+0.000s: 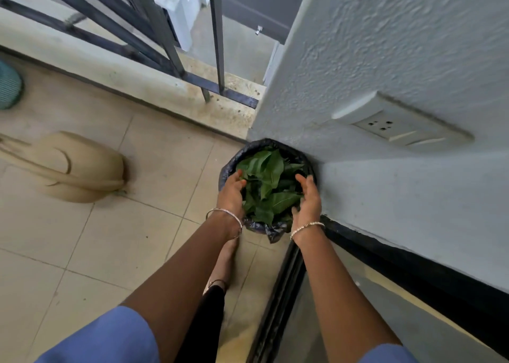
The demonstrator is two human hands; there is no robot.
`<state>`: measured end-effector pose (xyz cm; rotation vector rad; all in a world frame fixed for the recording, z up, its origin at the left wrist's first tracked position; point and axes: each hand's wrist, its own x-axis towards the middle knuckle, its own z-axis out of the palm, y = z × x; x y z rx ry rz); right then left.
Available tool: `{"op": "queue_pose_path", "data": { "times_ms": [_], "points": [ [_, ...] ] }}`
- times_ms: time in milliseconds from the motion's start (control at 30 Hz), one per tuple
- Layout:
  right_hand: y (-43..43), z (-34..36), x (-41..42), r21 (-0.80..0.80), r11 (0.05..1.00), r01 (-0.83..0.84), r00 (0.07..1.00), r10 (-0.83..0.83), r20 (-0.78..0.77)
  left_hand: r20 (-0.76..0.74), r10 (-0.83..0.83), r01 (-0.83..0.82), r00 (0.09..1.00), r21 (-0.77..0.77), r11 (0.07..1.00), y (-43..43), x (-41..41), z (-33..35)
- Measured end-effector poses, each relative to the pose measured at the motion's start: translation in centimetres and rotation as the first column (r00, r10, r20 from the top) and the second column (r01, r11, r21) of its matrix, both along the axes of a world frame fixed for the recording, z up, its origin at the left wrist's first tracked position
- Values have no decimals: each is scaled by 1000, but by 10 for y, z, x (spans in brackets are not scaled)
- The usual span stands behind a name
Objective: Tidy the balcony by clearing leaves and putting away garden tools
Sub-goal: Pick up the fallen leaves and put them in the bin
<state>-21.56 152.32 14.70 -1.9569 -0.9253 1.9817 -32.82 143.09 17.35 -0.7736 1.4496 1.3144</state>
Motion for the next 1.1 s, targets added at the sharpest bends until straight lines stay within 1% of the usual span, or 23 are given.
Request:
{"op": "queue_pose_path", "data": {
  "times_ms": [67, 100, 133, 200, 233, 267, 300, 333, 367, 433, 500, 600, 667, 700, 733, 767, 800, 867, 900, 933, 1000, 1100],
  "points": [
    [-5, 8, 6, 35, 999, 16, 999, -17, 31, -36, -33, 32, 999, -29, 999, -11, 1, 6],
    [-7, 13, 8, 75, 997, -4, 996, -2, 90, -61, -74, 71, 995, -44, 997, -16, 2, 5],
    [-10, 17, 9, 132, 990, -55, 983, 31, 180, -85, -119, 113, 989, -73, 991, -20, 5, 3],
    [-22, 21, 12, 259, 952, -164, 933, 64, 354, -140, -206, 179, 968, -186, 966, -29, 13, -2],
    [-30, 21, 12, 279, 934, -223, 908, 95, 408, -149, -243, 206, 958, -227, 952, -33, 18, -8],
    [-38, 16, 11, 260, 922, -288, 887, 154, 436, -147, -274, 234, 951, -241, 942, -36, 21, -16],
    [-46, 9, 9, 199, 915, -351, 868, 239, 435, -137, -283, 248, 949, -226, 942, -37, 23, -21],
    [-54, -3, 7, 120, 897, -425, 840, 342, 422, -120, -258, 234, 959, -182, 955, -37, 24, -23],
    [-58, -19, 7, 52, 862, -505, 798, 443, 407, -103, -237, 223, 966, -129, 966, -35, 22, -23],
    [-57, -49, 1, 11, 791, -612, 728, 558, 397, -100, -241, 235, 965, -69, 970, -32, 17, -30],
    [-45, -92, -2, -8, 759, -651, 701, 606, 375, -95, -276, 274, 956, -32, 961, -27, 12, -40],
    [-18, -160, -3, -97, 761, -641, 701, 632, 332, -66, -365, 365, 929, -21, 931, -16, 2, -62],
    [-6, -181, -3, -149, 750, -645, 691, 655, 306, -43, -443, 443, 895, -15, 896, -9, -1, -66],
    [-3, -179, -5, -168, 739, -652, 683, 669, 294, -38, -465, 465, 884, -9, 885, -5, -1, -67],
    [-4, -161, -10, -182, 727, -662, 671, 683, 289, -30, -489, 489, 872, 1, 872, -4, -1, -67],
    [-7, -131, -19, -182, 735, -653, 689, 677, 257, -20, -517, 517, 856, 14, 856, -4, 0, -66],
    [-9, -116, -21, -180, 759, -626, 729, 652, 210, -8, -532, 532, 847, 27, 846, -5, 0, -65],
    [-14, -88, -19, -175, 834, -524, 828, 546, 125, -5, -498, 498, 867, 23, 867, -13, -1, -63],
    [-16, -72, -16, -170, 872, -459, 870, 479, 112, -12, -455, 456, 890, 11, 890, -17, 0, -60],
    [-18, -59, -10, -149, 912, -381, 910, 399, 114, -18, -405, 405, 914, 4, 914, -21, 1, -55],
    [-24, -32, 3, -71, 962, -263, 951, 271, 148, -23, -312, 312, 950, -2, 950, -30, 5, -38],
    [-42, 18, 20, 52, 985, -166, 968, 153, 197, -38, -192, 192, 981, -3, 981, -49, 11, 4]
  ]
}}
